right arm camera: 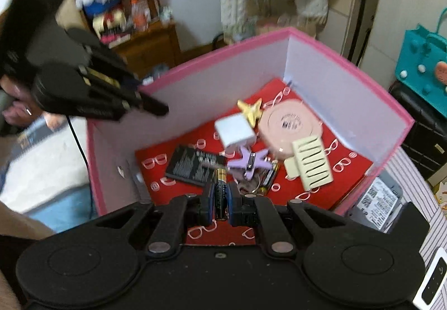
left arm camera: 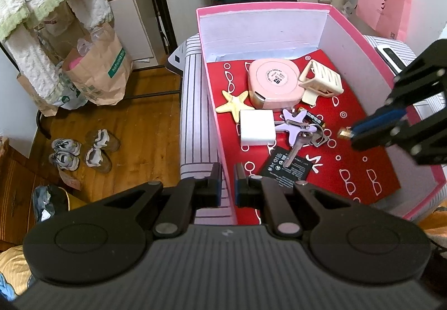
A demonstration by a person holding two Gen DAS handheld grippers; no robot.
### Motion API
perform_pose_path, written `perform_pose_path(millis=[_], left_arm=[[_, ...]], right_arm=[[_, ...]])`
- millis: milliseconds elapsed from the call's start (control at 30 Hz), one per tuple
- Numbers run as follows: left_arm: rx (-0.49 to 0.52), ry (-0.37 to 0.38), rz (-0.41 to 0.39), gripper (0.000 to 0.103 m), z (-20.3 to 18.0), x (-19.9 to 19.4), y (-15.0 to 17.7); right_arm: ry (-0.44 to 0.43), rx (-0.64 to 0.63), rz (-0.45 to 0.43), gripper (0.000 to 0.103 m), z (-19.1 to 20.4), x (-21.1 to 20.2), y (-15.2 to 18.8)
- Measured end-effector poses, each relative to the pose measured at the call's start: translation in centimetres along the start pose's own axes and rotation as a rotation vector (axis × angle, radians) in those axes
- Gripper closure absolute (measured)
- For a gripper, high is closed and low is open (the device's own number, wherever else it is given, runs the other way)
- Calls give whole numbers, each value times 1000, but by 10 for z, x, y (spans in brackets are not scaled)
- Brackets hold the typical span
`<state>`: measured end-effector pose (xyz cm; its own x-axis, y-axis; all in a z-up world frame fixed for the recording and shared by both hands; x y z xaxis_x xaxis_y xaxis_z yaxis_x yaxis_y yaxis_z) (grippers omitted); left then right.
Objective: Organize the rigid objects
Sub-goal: 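Carry the second AA battery into the box and release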
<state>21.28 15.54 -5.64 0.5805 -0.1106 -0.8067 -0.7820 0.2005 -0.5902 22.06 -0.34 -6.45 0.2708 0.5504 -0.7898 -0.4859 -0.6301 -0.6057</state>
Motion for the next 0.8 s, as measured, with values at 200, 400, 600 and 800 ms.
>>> perform_pose_path(millis=[200, 400, 600, 800], left_arm=[[-4, 8, -3, 96, 1, 0, 0], [-8, 12, -6, 96, 2, -1, 1], [-6, 12, -9, 96, 1, 0, 1], [9, 6, -5, 96, 0, 0, 0]], right_arm=[[6, -6, 76, 92, 1, 20, 8], [-22, 50, 20, 86, -5, 13, 3], [3, 133, -142, 83, -24, -51, 1], [158, 266, -215, 80, -66, -107, 36]])
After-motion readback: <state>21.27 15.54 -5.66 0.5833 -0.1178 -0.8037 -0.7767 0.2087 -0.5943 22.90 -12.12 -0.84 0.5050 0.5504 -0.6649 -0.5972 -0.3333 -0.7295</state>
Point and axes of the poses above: each gripper's, at about its wrist camera, not at the fingertips, and x roughly the way its jaws point, z to its left, y to its underside, the point moved 8 cm from there along x, roughly the way its jaws point, and after that the axes turned 4 degrees about -z, right-handed, at the moved point
